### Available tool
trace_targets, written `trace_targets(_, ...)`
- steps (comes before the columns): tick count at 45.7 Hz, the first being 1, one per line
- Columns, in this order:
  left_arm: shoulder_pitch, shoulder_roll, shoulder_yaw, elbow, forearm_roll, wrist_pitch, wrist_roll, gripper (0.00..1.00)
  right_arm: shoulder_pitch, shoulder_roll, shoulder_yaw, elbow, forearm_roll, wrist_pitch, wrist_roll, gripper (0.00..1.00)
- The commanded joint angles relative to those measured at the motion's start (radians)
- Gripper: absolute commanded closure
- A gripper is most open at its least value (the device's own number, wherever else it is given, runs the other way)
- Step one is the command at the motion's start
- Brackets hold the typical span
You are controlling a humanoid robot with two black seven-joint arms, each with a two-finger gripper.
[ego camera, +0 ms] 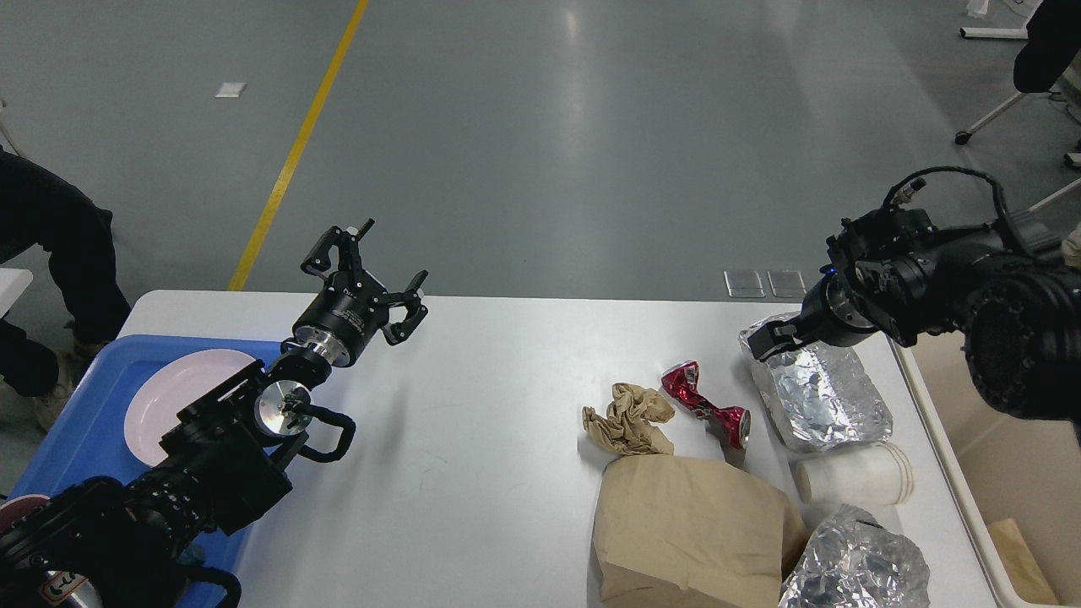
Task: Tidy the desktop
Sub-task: 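Swing the right arm back down toward the foil package, then grasp the crumpled foil package with the right gripper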
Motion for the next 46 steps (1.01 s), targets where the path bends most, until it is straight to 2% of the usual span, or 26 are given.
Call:
trace_targets(1, 0.0, 0.0, 0.0, 0.0, 0.0, 0.0, 0.0, 0.03, -0.076, -0.003, 0.026, -0.037, 0.0, -0.06, -0.001, 0.0)
trace_targets(16, 0.0, 0.0, 0.0, 0.0, 0.0, 0.0, 0.001, 0.03, -0.221, 0.002, 0.112, -0.115, 0.058, -0.198, -0.001, 0.0)
trace_targets(34, 0.0, 0.0, 0.0, 0.0, 0.0, 0.0, 0.0, 0.03, -0.249, 0.004, 0.112, -0.117, 0.113, -0.239, -0.001, 0.0)
trace_targets(39, 0.0, 0.0, 0.0, 0.0, 0.0, 0.0, 0.001, 0.03, -0.254, 0.005, 0.112, -0.117, 0.15, -0.239, -0.001, 0.08)
trace_targets(46, 0.0, 0.0, 0.0, 0.0, 0.0, 0.0, 0.001, 0.03, -0.252, 0.007, 0.106, -0.117, 0.164, -0.239, -0.003, 0.24)
